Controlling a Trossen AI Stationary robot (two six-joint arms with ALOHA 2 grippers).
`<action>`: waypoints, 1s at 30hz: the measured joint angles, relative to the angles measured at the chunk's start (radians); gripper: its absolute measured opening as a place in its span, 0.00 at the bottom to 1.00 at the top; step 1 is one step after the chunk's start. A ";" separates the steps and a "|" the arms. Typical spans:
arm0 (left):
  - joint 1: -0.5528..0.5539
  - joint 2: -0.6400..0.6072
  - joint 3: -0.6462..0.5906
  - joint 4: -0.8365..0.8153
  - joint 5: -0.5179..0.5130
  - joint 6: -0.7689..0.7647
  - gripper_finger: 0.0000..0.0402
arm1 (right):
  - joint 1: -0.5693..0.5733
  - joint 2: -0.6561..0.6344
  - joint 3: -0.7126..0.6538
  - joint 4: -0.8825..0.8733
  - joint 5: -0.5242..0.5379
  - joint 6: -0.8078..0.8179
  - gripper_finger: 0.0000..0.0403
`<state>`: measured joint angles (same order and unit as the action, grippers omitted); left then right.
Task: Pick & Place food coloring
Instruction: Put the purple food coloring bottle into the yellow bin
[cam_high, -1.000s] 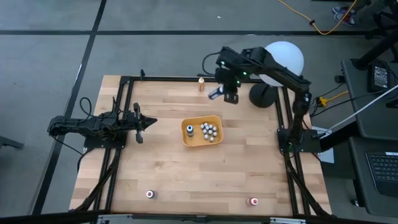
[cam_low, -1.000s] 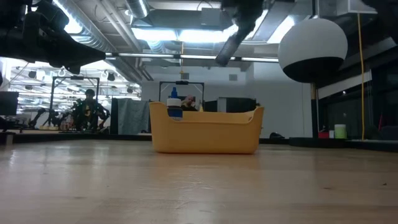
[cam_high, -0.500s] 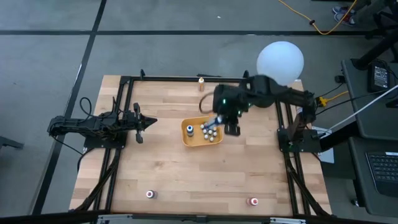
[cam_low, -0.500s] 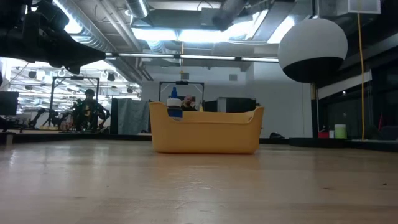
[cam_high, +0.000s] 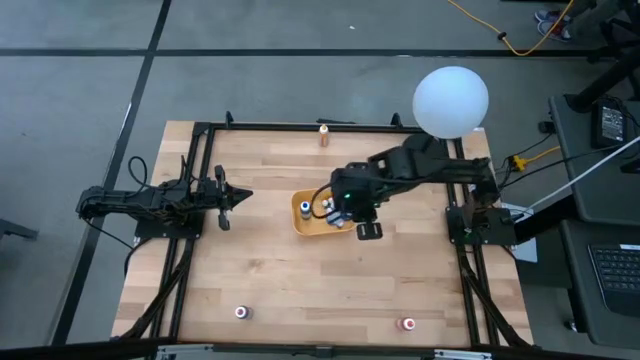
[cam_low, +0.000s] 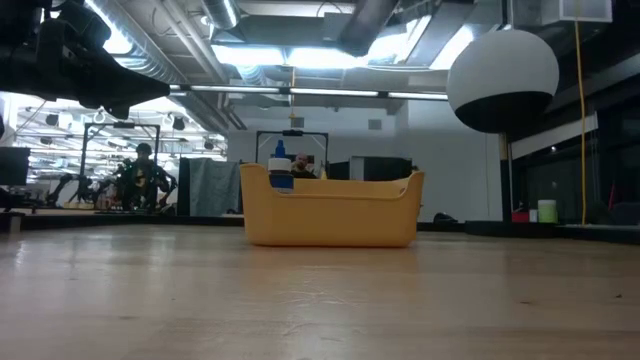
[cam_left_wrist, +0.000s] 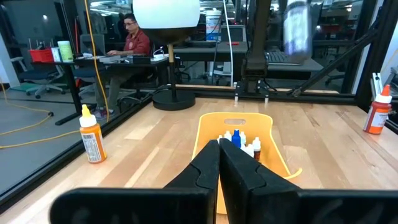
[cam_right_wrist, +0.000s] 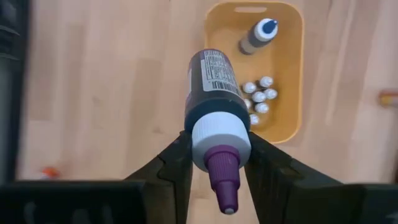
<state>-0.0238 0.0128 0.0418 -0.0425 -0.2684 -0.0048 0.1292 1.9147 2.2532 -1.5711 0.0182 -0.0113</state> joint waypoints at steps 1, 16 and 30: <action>0.000 0.000 0.000 0.000 0.000 0.000 0.02 | 0.000 0.016 0.000 0.000 0.012 -0.022 0.31; 0.000 0.000 0.000 0.000 0.000 0.000 0.02 | -0.008 0.268 0.104 0.019 0.102 -0.255 0.31; 0.000 0.000 0.000 0.000 0.000 0.000 0.02 | -0.049 0.378 0.087 0.036 0.122 -0.379 0.31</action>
<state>-0.0235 0.0132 0.0418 -0.0429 -0.2687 -0.0048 0.0803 2.2926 2.3400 -1.5354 0.1405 -0.3902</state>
